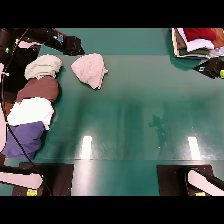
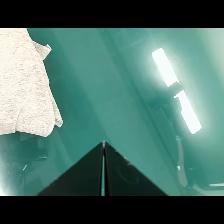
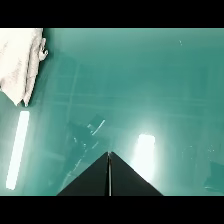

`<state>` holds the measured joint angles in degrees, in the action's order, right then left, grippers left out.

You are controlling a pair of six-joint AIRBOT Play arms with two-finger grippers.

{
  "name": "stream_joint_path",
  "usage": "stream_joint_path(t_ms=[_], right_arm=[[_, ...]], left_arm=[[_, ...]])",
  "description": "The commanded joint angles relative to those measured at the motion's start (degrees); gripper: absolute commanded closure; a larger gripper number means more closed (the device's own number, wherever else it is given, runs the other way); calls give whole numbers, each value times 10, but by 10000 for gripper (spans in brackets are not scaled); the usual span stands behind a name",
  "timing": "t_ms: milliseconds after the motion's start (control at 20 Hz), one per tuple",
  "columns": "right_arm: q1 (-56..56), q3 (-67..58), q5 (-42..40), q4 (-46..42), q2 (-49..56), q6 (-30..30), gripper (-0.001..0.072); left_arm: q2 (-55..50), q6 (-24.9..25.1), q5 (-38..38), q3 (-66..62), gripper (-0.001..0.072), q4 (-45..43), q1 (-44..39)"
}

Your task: Fold the shirts.

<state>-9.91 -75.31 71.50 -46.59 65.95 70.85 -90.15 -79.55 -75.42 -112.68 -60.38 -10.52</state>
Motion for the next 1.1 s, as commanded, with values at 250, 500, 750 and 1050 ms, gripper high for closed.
stream_joint_path(t_ms=[250,500,750,1050], right_arm=[[0,-1,0,0,0,0,699],[0,-1,0,0,0,0,699],[0,-1,-3,1,0,0,699],[0,0,13,1,0,0,699]], left_arm=[[0,0,0,0,686,0,0],[0,0,0,0,686,0,0],[0,1,27,0,681,-1,0],[-79,-60,112,16,59,-136,2]])
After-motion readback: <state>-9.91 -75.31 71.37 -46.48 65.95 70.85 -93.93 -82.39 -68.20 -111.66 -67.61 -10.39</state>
